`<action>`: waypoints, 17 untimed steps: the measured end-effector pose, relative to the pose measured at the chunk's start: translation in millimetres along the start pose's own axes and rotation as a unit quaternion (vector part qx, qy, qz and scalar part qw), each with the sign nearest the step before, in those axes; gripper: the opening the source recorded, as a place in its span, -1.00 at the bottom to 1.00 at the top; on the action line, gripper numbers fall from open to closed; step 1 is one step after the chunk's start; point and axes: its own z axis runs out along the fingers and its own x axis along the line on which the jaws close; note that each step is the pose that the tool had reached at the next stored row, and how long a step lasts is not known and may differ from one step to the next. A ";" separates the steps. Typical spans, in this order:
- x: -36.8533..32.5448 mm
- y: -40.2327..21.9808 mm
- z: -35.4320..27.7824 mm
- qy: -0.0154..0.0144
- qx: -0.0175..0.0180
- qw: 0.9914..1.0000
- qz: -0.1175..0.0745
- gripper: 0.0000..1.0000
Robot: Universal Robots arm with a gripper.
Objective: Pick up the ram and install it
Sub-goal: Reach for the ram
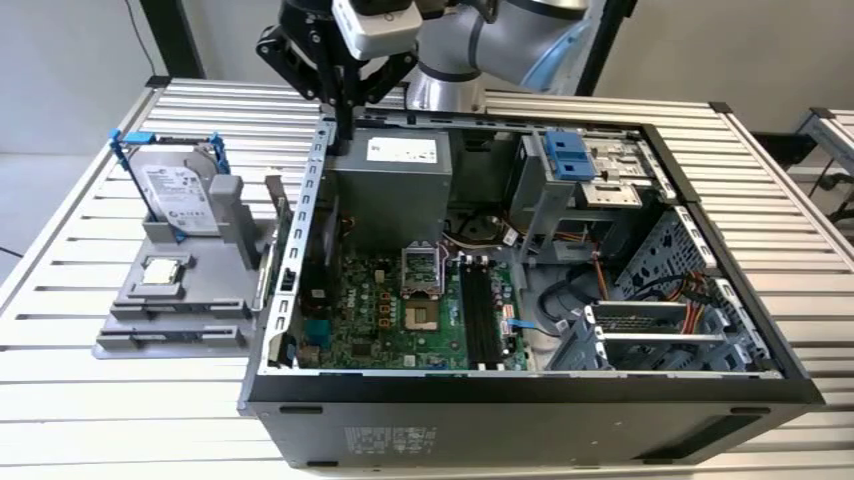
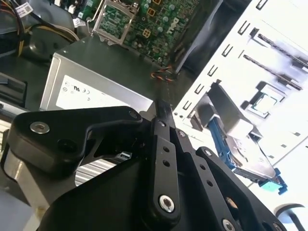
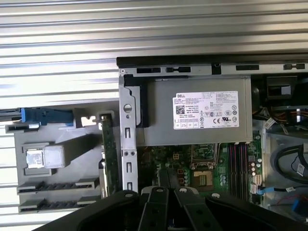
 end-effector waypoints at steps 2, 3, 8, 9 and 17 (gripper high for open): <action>3.4 -0.3 -0.1 0.000 0.000 1.000 0.000 -1.00; 5.1 -0.4 -0.1 0.000 0.000 1.000 0.000 -1.00; 13.3 -0.9 -0.3 0.000 0.000 1.000 0.000 -1.00; 15.1 -1.1 -0.3 0.000 0.000 1.000 0.000 -1.00; 34.5 -2.4 -0.8 0.000 0.000 1.000 -0.001 -1.00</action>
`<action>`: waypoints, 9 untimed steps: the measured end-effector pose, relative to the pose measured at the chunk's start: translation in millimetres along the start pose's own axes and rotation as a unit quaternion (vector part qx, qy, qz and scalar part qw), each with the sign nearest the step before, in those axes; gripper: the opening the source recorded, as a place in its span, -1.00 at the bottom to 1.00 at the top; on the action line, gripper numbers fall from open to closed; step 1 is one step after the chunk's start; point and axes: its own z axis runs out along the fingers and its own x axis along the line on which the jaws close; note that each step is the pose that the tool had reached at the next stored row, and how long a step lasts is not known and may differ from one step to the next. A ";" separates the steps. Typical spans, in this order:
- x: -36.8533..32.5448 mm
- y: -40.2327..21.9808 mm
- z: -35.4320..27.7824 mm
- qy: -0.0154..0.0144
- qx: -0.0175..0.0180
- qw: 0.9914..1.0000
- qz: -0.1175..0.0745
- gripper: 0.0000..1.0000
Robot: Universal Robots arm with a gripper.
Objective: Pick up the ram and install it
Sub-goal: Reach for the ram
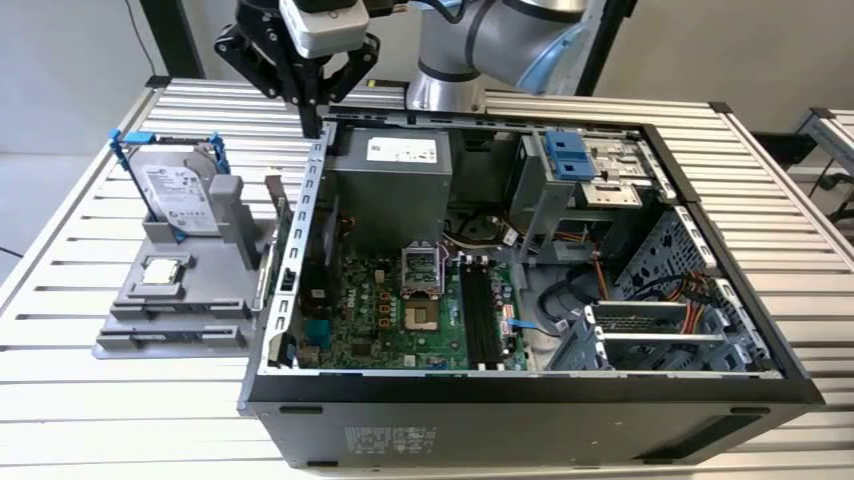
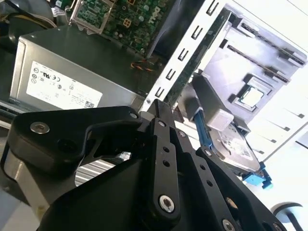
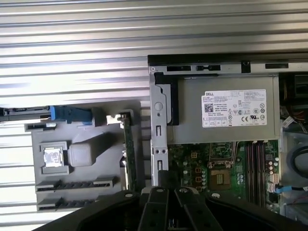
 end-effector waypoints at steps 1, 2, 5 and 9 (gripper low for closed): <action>2.6 -0.2 0.0 0.000 0.000 1.000 0.000 -1.00; 5.2 -0.4 -0.1 0.000 0.000 1.000 0.000 -1.00; 12.3 -0.9 -0.3 0.000 0.000 1.000 0.000 -1.00; 22.5 -1.6 -0.5 0.001 0.000 1.000 -0.001 -1.00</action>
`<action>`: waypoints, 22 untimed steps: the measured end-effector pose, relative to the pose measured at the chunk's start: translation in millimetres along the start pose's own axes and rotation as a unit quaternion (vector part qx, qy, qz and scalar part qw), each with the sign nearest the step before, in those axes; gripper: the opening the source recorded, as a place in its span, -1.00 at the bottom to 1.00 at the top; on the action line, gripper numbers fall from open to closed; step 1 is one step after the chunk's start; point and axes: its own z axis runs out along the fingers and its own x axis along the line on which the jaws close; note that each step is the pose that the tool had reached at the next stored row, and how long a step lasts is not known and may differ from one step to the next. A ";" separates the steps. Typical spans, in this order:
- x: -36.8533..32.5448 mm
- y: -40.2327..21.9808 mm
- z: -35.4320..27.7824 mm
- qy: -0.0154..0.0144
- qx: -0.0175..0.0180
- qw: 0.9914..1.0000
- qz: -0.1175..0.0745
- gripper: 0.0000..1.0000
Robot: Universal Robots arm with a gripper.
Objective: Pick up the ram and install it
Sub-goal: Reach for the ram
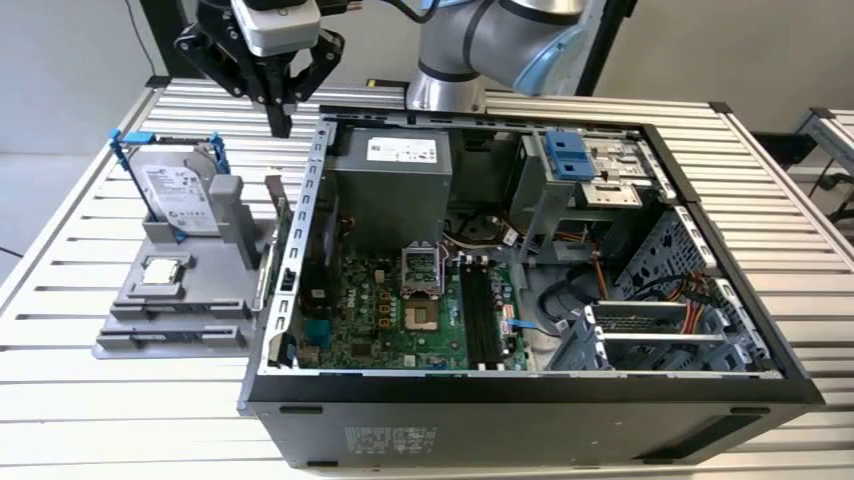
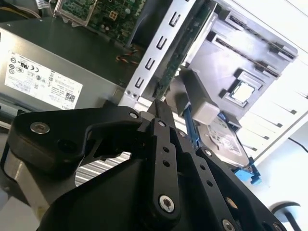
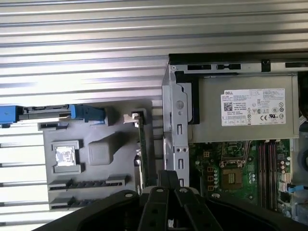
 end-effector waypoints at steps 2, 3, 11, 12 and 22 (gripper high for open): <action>5.2 -0.3 -0.1 0.000 0.000 1.000 0.000 -1.00; 7.7 -0.5 -0.2 0.000 0.000 1.000 0.000 -1.00; 27.5 -1.9 -0.6 0.003 0.000 1.000 -0.001 -1.00; 30.0 -2.0 -0.6 0.003 0.000 1.000 -0.001 -1.00; 53.0 -3.6 -1.1 0.006 0.000 1.000 -0.002 -1.00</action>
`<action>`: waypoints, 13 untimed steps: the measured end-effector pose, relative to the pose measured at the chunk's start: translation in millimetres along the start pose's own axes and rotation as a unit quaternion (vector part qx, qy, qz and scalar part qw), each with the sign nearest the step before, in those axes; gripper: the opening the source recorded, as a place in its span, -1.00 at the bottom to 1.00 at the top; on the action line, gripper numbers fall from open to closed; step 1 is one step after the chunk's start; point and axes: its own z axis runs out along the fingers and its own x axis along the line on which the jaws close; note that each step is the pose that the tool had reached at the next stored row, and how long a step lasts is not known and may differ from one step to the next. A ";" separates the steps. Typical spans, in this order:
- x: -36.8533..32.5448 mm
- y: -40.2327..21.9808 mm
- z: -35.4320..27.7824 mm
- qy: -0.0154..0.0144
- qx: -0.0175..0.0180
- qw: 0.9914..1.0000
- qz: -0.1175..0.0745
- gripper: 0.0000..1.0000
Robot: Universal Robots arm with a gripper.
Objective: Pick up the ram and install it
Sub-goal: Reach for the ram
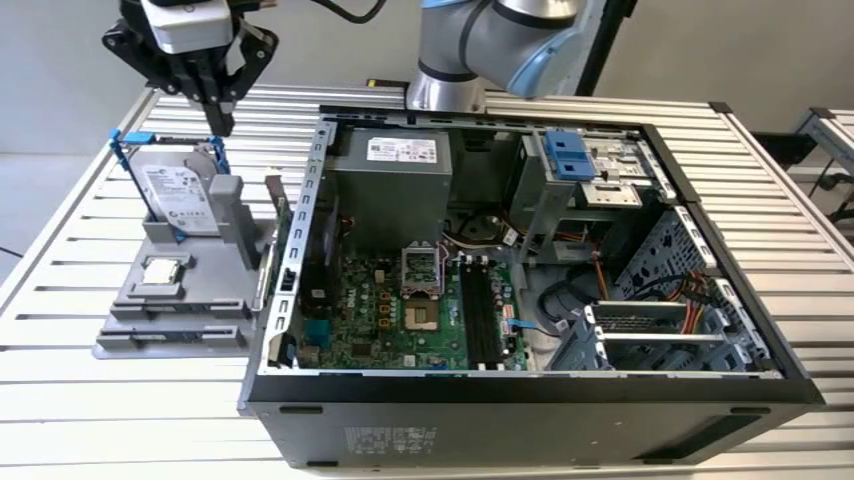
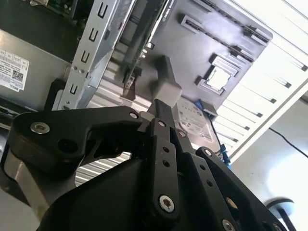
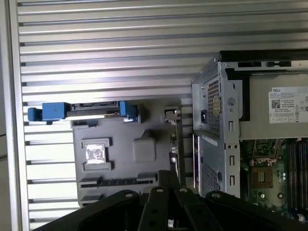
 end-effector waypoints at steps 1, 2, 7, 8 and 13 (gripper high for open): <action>2.2 -0.1 0.0 0.000 0.000 1.000 0.000 -1.00; 4.3 -0.3 0.0 0.001 0.000 1.000 0.000 -1.00; 15.2 -1.0 -0.1 0.003 0.000 1.000 0.000 -1.00; 17.2 -1.1 -0.1 0.003 0.000 1.000 -0.001 -1.00; 27.1 -1.7 -0.2 0.005 0.000 1.000 -0.001 -1.00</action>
